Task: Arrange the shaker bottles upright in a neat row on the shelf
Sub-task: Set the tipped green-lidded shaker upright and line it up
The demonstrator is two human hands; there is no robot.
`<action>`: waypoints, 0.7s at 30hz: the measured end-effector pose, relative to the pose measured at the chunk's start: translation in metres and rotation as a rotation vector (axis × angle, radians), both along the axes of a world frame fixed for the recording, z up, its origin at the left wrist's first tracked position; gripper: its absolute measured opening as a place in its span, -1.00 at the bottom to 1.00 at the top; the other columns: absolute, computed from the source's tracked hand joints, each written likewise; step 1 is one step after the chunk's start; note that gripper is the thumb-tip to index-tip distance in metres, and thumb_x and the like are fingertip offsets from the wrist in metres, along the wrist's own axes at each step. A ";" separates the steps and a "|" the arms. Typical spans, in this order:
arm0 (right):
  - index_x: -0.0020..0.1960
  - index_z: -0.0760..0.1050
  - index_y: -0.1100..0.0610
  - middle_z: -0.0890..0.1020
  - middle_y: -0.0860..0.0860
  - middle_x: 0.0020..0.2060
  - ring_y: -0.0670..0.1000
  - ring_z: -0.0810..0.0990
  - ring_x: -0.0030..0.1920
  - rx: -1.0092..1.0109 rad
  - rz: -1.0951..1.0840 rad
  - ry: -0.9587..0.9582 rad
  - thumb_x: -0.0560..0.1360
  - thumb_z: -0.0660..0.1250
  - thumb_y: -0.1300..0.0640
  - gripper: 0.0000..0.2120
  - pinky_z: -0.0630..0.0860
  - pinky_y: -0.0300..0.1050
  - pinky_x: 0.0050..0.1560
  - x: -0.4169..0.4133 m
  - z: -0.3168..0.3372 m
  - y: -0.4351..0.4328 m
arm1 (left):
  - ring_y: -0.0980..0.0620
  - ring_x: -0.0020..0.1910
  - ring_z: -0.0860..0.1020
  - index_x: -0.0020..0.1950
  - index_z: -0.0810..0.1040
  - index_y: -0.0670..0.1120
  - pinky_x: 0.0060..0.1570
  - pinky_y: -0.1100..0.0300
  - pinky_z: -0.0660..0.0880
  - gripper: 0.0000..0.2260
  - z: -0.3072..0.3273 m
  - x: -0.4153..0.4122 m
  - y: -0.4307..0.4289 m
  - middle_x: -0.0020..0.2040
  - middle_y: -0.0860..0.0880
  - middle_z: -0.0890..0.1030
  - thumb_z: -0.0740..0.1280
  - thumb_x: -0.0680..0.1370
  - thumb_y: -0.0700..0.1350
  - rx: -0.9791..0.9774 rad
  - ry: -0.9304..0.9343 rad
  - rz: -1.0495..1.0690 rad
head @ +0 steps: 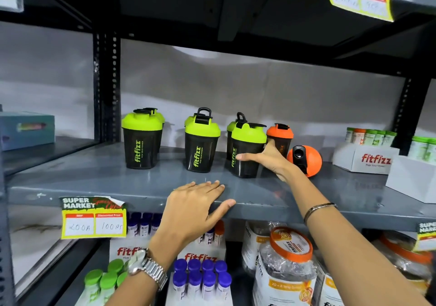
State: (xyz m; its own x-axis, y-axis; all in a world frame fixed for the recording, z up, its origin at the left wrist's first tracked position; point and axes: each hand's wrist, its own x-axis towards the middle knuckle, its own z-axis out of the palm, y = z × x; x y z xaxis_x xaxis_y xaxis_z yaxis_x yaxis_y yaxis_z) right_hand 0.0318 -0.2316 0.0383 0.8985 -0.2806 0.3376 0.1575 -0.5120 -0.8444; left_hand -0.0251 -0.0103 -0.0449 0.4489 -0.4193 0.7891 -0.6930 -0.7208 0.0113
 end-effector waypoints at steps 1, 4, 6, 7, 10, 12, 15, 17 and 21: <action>0.36 0.16 0.21 0.43 0.10 0.25 0.08 0.39 0.31 -0.035 -0.018 0.008 0.15 0.62 0.04 -0.05 0.39 -0.01 0.29 0.001 -0.002 0.000 | 0.10 0.06 0.61 0.07 0.65 -0.01 0.04 0.10 0.55 -0.53 0.000 0.000 0.000 0.05 0.04 0.67 0.08 0.52 0.23 -0.001 0.002 0.000; 0.22 0.23 0.16 0.49 -0.02 0.03 0.05 0.46 0.19 -0.044 0.004 0.006 0.21 0.59 0.15 -0.27 0.42 -0.18 0.05 0.003 -0.005 0.000 | 0.10 0.05 0.61 0.06 0.66 -0.02 0.04 0.09 0.55 -0.53 0.000 -0.001 -0.001 0.04 0.03 0.68 0.08 0.51 0.23 -0.004 -0.001 0.002; 0.24 0.18 0.17 0.47 -0.06 -0.06 0.06 0.48 0.16 -0.011 0.038 0.044 0.25 0.54 0.21 -0.29 0.39 -0.27 -0.12 0.004 -0.005 0.001 | 0.10 0.06 0.61 0.06 0.66 -0.02 0.04 0.10 0.54 -0.53 0.000 0.000 -0.001 0.05 0.03 0.67 0.08 0.52 0.23 -0.004 0.002 0.006; 0.26 0.16 0.18 0.47 -0.06 -0.06 0.05 0.47 0.15 -0.004 0.053 0.056 0.25 0.55 0.21 -0.26 0.38 -0.28 -0.11 0.004 -0.005 0.001 | 0.10 0.06 0.61 0.06 0.66 -0.02 0.04 0.10 0.54 -0.52 0.000 0.000 -0.001 0.04 0.03 0.67 0.07 0.52 0.23 -0.004 0.002 0.006; 0.36 0.11 0.22 0.44 -0.01 0.07 -0.01 0.42 0.12 -0.034 0.060 0.079 0.23 0.58 0.17 -0.12 0.38 -0.21 0.05 0.005 -0.007 0.003 | 0.11 0.06 0.61 0.06 0.66 -0.01 0.04 0.10 0.54 -0.52 0.000 0.000 -0.001 0.04 0.04 0.67 0.07 0.52 0.23 -0.002 0.006 0.006; 0.36 0.11 0.23 0.45 -0.01 0.05 -0.01 0.43 0.10 -0.032 0.067 0.085 0.26 0.55 0.22 -0.16 0.39 -0.27 -0.07 0.005 -0.008 0.003 | 0.11 0.05 0.61 0.07 0.66 -0.01 0.04 0.11 0.54 -0.53 0.000 0.000 -0.001 0.04 0.04 0.67 0.07 0.52 0.23 -0.005 0.000 0.006; 0.35 0.13 0.21 0.46 0.00 0.07 0.01 0.45 0.13 -0.010 0.085 0.107 0.24 0.57 0.20 -0.15 0.38 -0.19 0.01 0.006 -0.009 0.001 | 0.11 0.05 0.61 0.06 0.66 -0.01 0.03 0.11 0.54 -0.53 0.000 0.000 -0.001 0.03 0.04 0.68 0.08 0.52 0.23 -0.005 -0.009 0.008; 0.35 0.12 0.22 0.46 -0.01 0.06 -0.01 0.44 0.12 -0.023 0.077 0.110 0.21 0.60 0.16 -0.11 0.37 -0.15 0.07 0.008 -0.011 -0.001 | 0.12 0.05 0.61 0.06 0.66 -0.01 0.03 0.11 0.54 -0.53 0.000 0.000 -0.001 0.03 0.04 0.68 0.08 0.52 0.23 -0.006 -0.011 0.007; 0.31 0.18 0.22 0.53 0.01 0.04 0.04 0.49 0.16 -0.043 0.069 0.103 0.21 0.57 0.21 -0.19 0.44 -0.09 0.11 0.011 -0.013 -0.004 | 0.12 0.06 0.60 0.07 0.65 -0.01 0.05 0.12 0.53 -0.53 -0.001 0.002 -0.001 0.05 0.05 0.67 0.09 0.52 0.24 -0.008 -0.022 0.002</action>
